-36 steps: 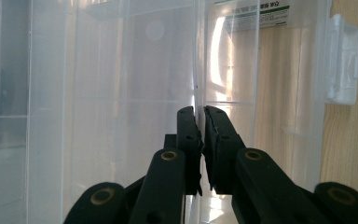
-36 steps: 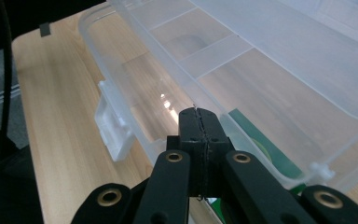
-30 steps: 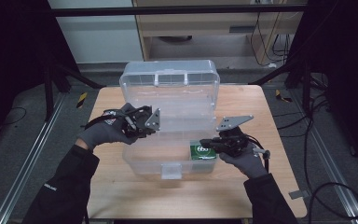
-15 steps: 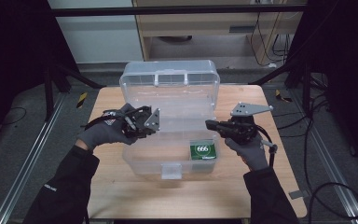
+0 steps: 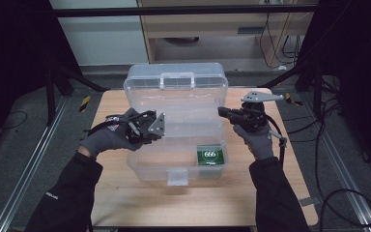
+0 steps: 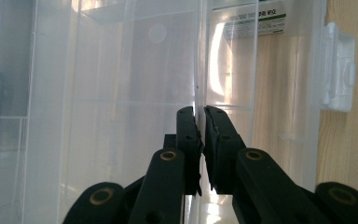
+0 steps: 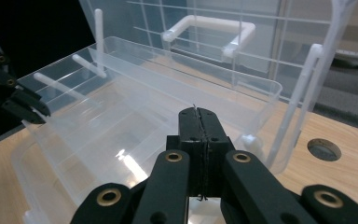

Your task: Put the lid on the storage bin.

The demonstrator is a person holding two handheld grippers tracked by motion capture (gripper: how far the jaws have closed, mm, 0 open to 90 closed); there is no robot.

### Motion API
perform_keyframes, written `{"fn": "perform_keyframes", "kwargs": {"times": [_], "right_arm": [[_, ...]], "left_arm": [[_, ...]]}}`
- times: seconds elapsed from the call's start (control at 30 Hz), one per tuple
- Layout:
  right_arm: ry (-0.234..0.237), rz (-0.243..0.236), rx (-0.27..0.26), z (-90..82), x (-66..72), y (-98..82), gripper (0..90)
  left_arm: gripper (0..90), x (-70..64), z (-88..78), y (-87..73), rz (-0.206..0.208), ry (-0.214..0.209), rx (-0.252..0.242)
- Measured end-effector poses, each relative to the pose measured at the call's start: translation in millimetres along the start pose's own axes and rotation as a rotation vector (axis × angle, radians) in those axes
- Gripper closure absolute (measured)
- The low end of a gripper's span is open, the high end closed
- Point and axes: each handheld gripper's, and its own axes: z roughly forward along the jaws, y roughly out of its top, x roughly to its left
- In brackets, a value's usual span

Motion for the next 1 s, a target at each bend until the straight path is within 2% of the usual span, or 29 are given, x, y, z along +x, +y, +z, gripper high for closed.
{"fn": "perform_keyframes", "kwargs": {"times": [0.37, 0.6, 1.0], "right_arm": [[-0.035, 0.038, 0.005, 8.1, -14.1, 1.4, 90.0], [-0.039, 0.045, 0.024, 11.0, -16.4, 0.5, 90.0], [-0.055, 0.056, 0.021, 9.5, -20.0, 0.4, 90.0]], "left_arm": [[84.1, -4.0, 0.4, -2.7, -0.004, -0.01, -0.015], [84.0, -6.7, 0.9, -3.5, -0.003, -0.016, -0.02], [83.6, -10.4, 2.3, -4.9, -0.006, -0.032, -0.028]]}}
